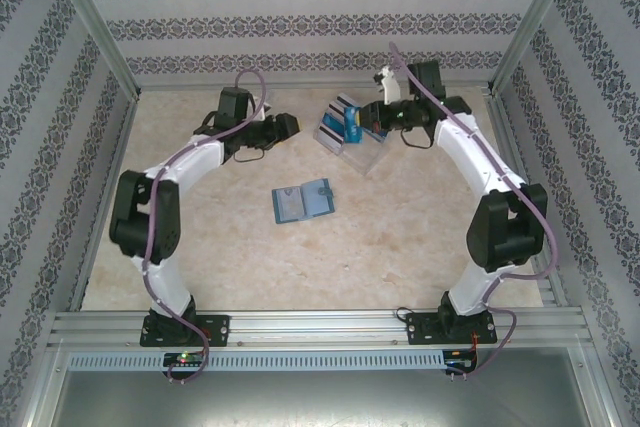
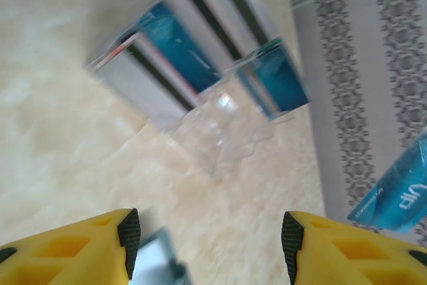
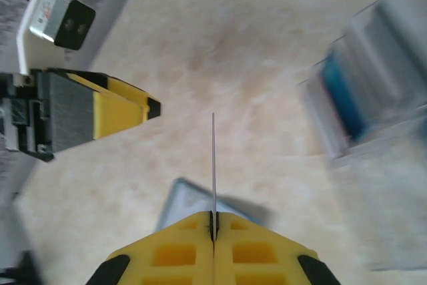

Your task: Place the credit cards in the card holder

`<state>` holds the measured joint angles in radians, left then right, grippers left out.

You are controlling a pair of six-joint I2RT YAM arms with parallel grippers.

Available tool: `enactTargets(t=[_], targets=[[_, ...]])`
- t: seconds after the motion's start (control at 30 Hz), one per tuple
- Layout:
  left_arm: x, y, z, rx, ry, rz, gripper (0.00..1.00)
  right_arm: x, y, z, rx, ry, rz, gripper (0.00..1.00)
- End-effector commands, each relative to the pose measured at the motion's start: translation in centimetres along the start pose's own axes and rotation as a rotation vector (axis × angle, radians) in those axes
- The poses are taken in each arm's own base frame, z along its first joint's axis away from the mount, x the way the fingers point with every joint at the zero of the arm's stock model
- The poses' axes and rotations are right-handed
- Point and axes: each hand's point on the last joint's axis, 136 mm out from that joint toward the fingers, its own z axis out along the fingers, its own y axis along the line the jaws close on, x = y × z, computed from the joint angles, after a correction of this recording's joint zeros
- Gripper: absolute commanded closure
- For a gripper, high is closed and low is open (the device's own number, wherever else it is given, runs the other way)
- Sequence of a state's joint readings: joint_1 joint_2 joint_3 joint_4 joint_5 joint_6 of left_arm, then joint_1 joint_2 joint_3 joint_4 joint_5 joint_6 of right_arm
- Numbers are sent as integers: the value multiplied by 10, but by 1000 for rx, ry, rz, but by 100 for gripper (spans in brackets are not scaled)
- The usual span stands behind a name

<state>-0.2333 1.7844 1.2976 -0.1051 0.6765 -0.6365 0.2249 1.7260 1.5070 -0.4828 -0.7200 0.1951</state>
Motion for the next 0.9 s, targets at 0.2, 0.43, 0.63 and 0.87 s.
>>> enactTargets(t=[0.2,0.43,0.63,0.87], targets=[[105,76,-49,-310,164,-116,48,99,31,102,-252,265,185,95],[141,100,-50,-349,223,-190,50,129,1,136,-206,354,236,95],[157,111,-35,-351,293,-221,58,139,-11,140,-211,385,260,95],[165,120,-22,-398,359,-225,68,145,-23,141,-187,395,267,95]])
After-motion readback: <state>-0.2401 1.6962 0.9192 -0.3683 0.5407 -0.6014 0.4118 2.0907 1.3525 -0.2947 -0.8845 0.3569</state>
